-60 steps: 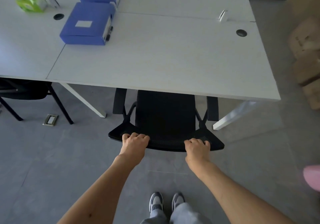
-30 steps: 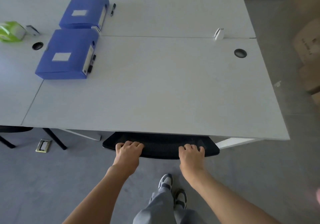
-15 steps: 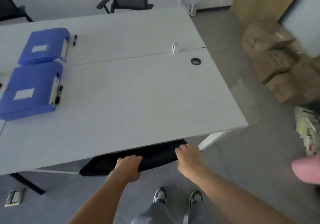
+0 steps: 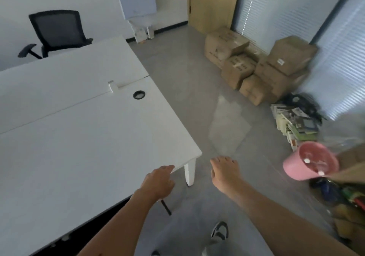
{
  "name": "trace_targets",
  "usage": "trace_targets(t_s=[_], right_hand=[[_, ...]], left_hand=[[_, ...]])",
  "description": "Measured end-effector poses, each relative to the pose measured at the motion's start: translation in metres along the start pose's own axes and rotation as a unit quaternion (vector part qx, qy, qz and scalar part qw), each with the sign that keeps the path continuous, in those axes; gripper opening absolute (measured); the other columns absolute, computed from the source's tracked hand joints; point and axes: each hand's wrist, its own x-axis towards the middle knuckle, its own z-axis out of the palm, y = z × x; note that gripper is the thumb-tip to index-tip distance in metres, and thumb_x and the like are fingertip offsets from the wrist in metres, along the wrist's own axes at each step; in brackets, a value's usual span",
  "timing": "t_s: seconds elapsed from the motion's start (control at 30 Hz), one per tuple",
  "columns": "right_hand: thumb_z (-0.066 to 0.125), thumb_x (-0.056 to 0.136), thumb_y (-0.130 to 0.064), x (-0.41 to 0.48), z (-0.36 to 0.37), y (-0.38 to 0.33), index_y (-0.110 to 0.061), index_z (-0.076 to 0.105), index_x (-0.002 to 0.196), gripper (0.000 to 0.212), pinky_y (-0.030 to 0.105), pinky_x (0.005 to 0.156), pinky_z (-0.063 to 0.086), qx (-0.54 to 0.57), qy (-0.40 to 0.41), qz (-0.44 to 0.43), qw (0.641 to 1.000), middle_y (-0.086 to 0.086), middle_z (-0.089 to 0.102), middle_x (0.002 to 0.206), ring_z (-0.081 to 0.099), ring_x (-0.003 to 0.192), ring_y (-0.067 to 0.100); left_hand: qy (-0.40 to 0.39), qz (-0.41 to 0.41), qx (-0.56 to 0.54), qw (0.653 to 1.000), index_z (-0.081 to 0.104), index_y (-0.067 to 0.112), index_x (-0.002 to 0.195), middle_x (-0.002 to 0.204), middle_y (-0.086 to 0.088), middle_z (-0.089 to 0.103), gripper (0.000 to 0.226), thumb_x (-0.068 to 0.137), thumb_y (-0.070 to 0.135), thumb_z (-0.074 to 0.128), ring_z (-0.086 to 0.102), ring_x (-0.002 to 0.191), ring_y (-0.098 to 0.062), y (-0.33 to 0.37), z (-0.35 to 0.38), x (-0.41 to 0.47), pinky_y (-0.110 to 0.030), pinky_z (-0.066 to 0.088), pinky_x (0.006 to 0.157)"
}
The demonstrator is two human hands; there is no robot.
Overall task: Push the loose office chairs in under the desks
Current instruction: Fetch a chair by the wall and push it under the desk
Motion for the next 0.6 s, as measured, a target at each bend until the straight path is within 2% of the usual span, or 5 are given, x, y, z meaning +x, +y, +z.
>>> trace_targets(t_s=[0.13, 0.37, 0.6], right_hand=[[0.051, 0.091, -0.029, 0.019, -0.022, 0.070, -0.020, 0.055, 0.118, 0.029, 0.039, 0.090, 0.043, 0.012, 0.014, 0.031, 0.999, 0.005, 0.061, 0.119, 0.056, 0.113, 0.030], [0.048, 0.093, -0.031, 0.054, -0.048, 0.155, -0.020, 0.053, 0.120, 0.030, 0.041, 0.089, 0.045, 0.022, 0.016, 0.062, 0.998, 0.006, 0.059, 0.121, 0.055, 0.111, 0.031], [0.048, 0.093, -0.029, 0.131, -0.058, 0.211, -0.019, 0.052, 0.123, 0.032, 0.043, 0.091, 0.047, 0.060, 0.004, 0.072, 0.996, 0.006, 0.058, 0.124, 0.053, 0.113, 0.031]], left_hand=[[0.031, 0.018, 0.013, 0.999, 0.029, 0.027, 0.153, 0.158, 0.002, 0.036, 0.059, 0.098, 0.040, 0.048, 0.040, 0.140, -0.023, 0.063, -0.015, 0.044, -0.041, 0.034, 0.113], [0.074, 0.015, 0.047, 0.996, 0.039, 0.023, 0.143, 0.148, -0.006, 0.047, 0.048, 0.098, 0.040, 0.045, 0.050, 0.128, -0.032, 0.135, -0.049, 0.110, -0.048, 0.043, 0.104], [0.064, 0.007, 0.048, 0.997, 0.041, 0.021, 0.139, 0.144, -0.008, 0.049, 0.045, 0.097, 0.039, 0.043, 0.053, 0.122, -0.036, 0.180, -0.067, 0.202, -0.050, 0.046, 0.099]])
